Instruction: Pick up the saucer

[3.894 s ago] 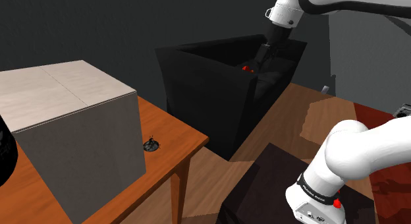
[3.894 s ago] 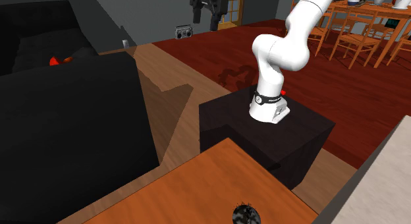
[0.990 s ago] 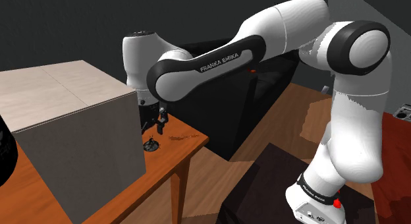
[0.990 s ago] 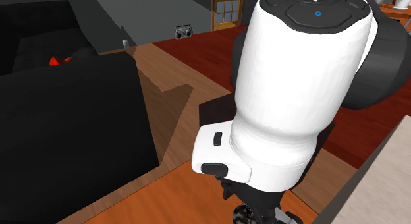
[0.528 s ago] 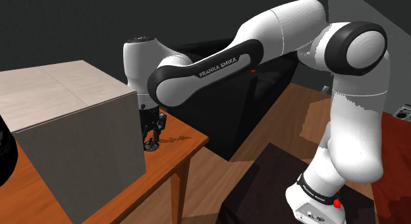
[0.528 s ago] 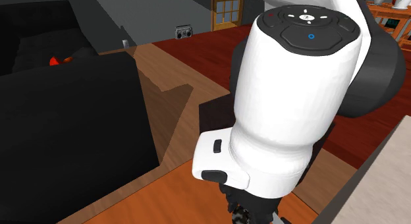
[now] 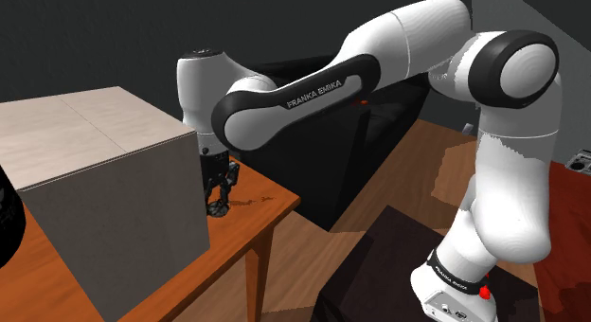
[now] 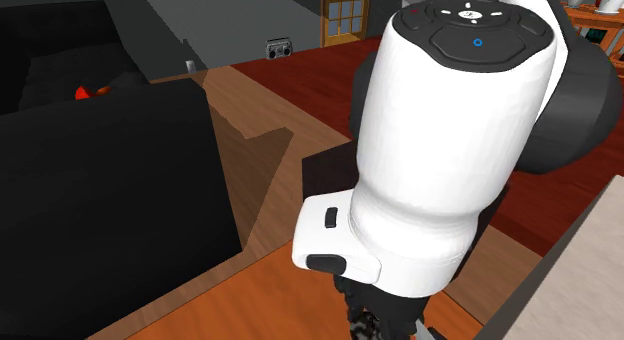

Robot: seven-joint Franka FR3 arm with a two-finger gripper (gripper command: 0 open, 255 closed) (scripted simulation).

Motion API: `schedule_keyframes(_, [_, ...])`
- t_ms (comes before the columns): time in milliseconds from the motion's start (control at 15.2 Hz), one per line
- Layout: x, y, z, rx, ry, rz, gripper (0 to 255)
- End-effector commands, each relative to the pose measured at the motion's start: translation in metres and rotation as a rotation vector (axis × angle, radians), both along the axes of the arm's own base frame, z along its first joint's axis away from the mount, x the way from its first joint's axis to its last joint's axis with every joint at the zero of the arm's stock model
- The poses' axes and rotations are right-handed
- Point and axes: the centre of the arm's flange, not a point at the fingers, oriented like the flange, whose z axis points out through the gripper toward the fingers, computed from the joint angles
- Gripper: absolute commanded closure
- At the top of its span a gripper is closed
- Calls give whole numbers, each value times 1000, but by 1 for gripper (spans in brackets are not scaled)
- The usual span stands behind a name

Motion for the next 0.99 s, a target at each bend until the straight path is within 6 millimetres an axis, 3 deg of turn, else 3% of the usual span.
schedule_keyframes(0, [0,0,9,0,1,1,255])
schedule_keyframes(792, [0,0,72,0,1,1,255])
schedule_keyframes(924, [0,0,73,0,1,1,255])
